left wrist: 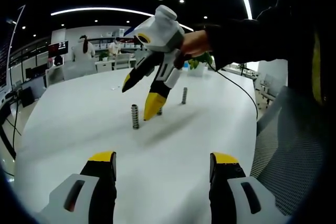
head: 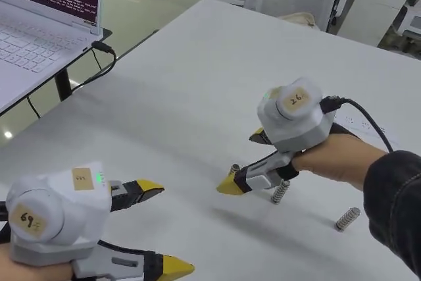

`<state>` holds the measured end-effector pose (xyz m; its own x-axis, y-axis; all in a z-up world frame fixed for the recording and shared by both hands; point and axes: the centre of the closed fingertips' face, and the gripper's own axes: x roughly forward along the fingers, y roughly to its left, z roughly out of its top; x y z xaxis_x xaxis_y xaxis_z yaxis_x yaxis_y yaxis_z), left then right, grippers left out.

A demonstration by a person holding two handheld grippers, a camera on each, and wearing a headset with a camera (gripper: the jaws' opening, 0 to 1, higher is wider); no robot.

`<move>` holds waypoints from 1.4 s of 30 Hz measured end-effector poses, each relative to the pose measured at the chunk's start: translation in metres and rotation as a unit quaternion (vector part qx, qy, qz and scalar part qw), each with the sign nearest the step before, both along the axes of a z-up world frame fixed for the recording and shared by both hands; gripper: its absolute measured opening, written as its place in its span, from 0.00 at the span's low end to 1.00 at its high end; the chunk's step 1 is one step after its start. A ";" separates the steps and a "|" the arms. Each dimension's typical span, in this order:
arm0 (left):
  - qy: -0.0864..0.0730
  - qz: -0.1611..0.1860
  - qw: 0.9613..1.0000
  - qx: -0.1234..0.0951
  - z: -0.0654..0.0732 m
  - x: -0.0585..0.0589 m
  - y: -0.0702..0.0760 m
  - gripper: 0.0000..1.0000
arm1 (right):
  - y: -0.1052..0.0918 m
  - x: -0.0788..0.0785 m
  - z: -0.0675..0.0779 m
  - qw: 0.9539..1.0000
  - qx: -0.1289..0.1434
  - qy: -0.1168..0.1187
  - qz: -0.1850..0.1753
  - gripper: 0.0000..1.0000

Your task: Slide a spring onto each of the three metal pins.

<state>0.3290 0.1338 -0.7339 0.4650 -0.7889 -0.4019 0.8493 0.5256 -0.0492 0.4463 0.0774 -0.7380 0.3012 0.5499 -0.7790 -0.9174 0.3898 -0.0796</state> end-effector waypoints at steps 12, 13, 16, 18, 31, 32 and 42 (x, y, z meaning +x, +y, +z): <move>0.001 -0.002 1.000 0.003 0.001 -0.001 -0.001 0.69 | -0.006 0.007 0.011 0.999 0.038 -0.024 -0.029 1.00; 0.000 -0.002 1.000 0.003 0.001 -0.001 -0.001 0.69 | -0.007 0.007 0.012 0.998 0.042 -0.024 -0.031 1.00; -0.001 -0.002 1.000 0.004 0.003 0.000 -0.001 0.69 | -0.011 0.009 0.017 0.998 0.047 -0.030 -0.038 1.00; -0.001 -0.003 1.000 0.005 0.004 0.000 -0.001 0.69 | -0.014 0.011 0.022 0.997 0.052 -0.034 -0.043 1.00; -0.009 -0.005 1.000 0.008 0.012 0.003 -0.001 0.69 | -0.042 0.015 0.045 0.992 0.074 -0.059 -0.082 1.00; -0.009 -0.006 1.000 0.008 0.013 0.004 -0.001 0.69 | -0.046 0.015 0.047 0.991 0.075 -0.062 -0.087 1.00; -0.014 -0.013 1.000 0.011 0.018 0.006 -0.004 0.68 | -0.081 0.014 0.065 0.983 0.094 -0.083 -0.134 1.00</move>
